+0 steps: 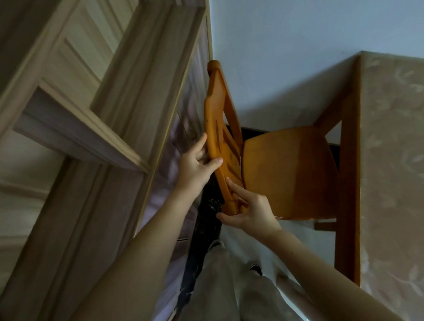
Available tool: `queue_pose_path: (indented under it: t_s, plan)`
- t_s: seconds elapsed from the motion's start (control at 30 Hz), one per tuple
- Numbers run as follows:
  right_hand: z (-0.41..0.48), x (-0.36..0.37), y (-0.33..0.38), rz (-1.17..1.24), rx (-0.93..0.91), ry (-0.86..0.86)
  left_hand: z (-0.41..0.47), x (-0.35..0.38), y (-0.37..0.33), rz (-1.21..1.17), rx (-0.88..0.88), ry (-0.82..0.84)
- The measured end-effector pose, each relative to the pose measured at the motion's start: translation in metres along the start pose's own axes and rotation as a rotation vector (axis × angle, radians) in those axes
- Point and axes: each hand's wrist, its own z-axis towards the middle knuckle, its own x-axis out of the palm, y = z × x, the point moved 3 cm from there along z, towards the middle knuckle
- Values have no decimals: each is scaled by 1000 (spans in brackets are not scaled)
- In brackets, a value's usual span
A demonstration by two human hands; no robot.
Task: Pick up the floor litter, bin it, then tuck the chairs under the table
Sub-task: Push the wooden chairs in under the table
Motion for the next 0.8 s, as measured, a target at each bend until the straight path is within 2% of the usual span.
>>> queue_pose_path:
  t_s: [0.3,0.8]
  plan:
    - [54,29,8,50,64,-102,51,-30,-17,99,8,95]
    - [52,34,15,78,45,-175,48,-27,-10,129,-4,128]
